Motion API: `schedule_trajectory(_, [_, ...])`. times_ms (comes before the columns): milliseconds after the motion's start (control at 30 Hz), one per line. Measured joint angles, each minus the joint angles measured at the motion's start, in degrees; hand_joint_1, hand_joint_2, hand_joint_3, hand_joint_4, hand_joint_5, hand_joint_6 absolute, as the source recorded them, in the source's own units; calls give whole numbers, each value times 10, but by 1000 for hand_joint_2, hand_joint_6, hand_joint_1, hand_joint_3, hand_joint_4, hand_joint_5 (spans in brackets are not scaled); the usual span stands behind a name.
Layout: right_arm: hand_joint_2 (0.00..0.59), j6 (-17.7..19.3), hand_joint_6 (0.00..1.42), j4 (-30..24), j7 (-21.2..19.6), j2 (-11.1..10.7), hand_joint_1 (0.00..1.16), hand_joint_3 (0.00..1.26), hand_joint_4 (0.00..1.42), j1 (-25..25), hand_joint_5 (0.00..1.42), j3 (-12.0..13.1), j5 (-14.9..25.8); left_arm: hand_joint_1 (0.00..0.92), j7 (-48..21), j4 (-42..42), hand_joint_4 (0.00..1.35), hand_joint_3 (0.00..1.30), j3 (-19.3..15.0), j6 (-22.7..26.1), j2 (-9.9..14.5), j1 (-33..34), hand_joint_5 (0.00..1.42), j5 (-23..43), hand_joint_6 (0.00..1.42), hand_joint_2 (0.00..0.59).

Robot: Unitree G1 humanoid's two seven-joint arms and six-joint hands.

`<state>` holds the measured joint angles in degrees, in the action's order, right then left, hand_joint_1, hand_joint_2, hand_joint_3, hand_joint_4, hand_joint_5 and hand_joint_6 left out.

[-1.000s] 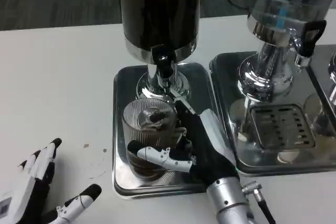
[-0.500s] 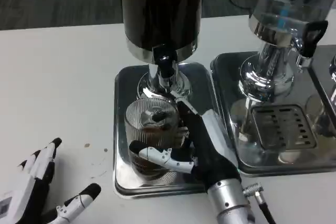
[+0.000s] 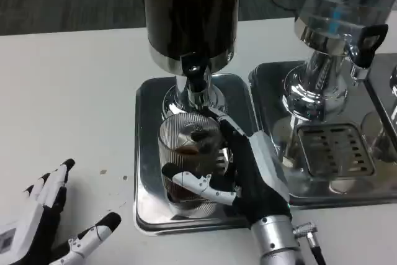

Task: Grasp the cup under the faucet to collect the drink, then remove the cup.

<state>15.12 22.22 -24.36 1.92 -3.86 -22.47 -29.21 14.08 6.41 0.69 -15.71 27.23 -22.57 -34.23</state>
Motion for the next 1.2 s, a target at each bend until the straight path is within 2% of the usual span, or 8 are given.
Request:
schedule_trajectory(333, [180, 6, 1320, 0, -24, -3, 919, 247, 601, 8, 869, 2, -14, 0, 0, 3, 0, 0, 5, 0, 0, 2, 0, -1, 0, 144])
schedule_trajectory(533, [173, 25, 1321, 0, -58, -18, 935, 263, 602, 14, 879, 0, -43, 0, 0, 10, 0, 0, 18, -1, 7, 8, 0, -3, 0, 142])
schedule_trajectory(1033, [178, 45, 1335, -6, -82, -26, 927, 271, 602, 37, 884, 10, -53, 0, 0, 16, 0, 0, 46, -7, 12, 28, 0, -22, 0, 140])
schedule_trajectory(1200, [179, 49, 1338, -28, -91, -29, 924, 276, 602, 49, 885, 11, -57, 0, 0, 16, 0, 0, 48, -7, 13, 31, 0, -25, 0, 140])
